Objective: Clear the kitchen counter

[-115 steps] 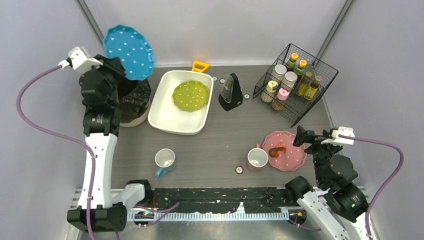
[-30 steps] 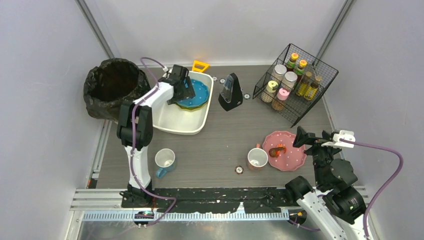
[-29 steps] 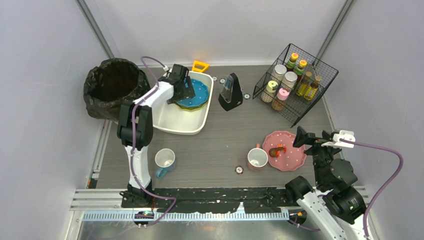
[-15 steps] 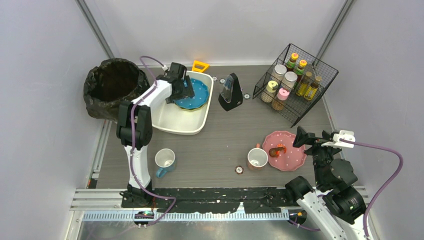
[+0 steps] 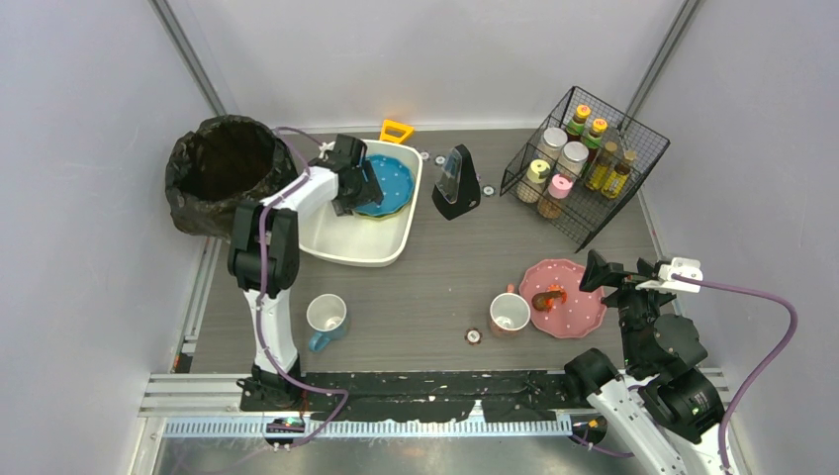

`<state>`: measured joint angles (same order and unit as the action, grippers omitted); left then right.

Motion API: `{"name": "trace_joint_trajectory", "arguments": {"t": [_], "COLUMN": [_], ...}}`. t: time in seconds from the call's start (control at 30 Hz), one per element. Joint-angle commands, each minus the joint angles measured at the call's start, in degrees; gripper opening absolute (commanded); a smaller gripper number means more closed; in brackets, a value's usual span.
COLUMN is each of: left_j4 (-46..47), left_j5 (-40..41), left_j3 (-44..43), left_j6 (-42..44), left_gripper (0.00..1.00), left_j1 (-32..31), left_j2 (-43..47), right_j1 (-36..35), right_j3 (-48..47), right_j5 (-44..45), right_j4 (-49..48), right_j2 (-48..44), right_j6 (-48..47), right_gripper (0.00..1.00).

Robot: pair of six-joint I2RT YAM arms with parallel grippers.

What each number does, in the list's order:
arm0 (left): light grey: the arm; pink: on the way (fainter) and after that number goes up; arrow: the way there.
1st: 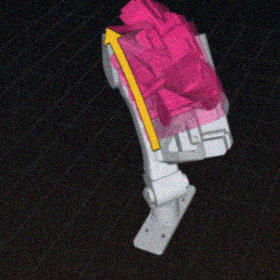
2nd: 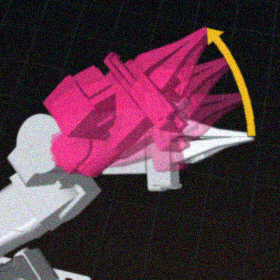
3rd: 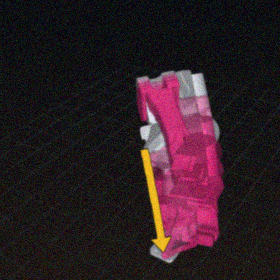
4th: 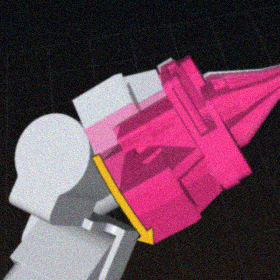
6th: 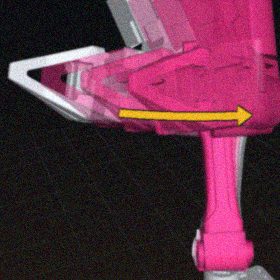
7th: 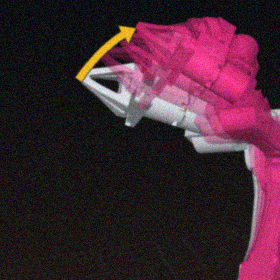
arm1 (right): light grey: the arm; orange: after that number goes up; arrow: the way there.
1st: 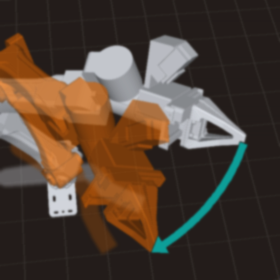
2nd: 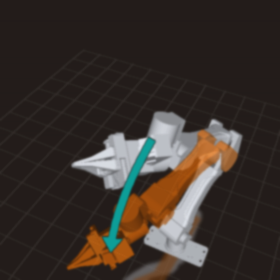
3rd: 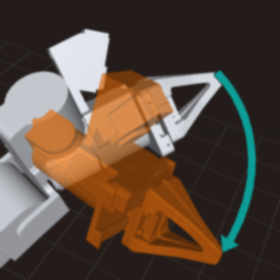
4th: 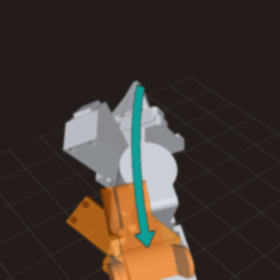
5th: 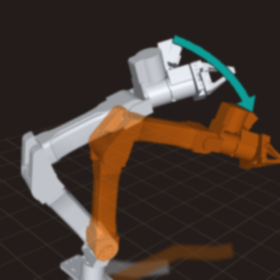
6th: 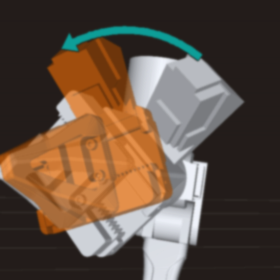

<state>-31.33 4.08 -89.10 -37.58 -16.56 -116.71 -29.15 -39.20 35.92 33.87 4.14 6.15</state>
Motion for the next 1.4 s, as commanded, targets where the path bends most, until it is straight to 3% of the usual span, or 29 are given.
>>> {"name": "trace_joint_trajectory", "arguments": {"t": [0.0,0.07,0.27,0.43,0.63,0.83,1.13,1.37], "left_j4": [6.24,5.77,3.84,3.55,0.27,-4.9,-10.02,-3.45], "left_j5": [-8.03,-7.19,-2.38,-1.54,0.15,0.02,0.76,4.88], "left_j3": [2.2,2.68,6.39,11.96,16.54,20.07,27.0,36.52], "left_j6": [-3.0,-2.52,-0.52,1.59,6.4,10.82,18.86,22.51], "left_gripper": [0.73,0.74,0.9,0.93,0.94,0.95,0.95,0.95], "left_j1": [-0.85,-0.85,-0.85,-1.44,-4.78,-6.99,-7.1,-7.06], "left_j2": [4.86,6.49,13.29,23.07,35.47,48.95,70.35,81.19], "right_j1": [-0.19,-0.23,-0.27,-0.23,-0.2,0.96,19.34,33.54], "right_j3": [-0.02,-0.02,-0.46,-3.8,-10.04,-12.27,-6.11,0.14], "right_j5": [0.38,0.26,-0.34,-3.0,-3.98,-4.0,-10.54,-15.17], "right_j4": [-2.62,-2.58,-2.27,0.41,7.78,14.19,16.04,16.29], "right_j2": [0.59,0.68,1.48,6.53,20.77,36.71,38.6,38.52], "right_j6": [0.26,0.33,0.33,1.62,8.41,20.99,31.74,38.43], "right_gripper": [0.95,0.95,0.95,0.95,0.95,0.95,0.95,0.96]}}
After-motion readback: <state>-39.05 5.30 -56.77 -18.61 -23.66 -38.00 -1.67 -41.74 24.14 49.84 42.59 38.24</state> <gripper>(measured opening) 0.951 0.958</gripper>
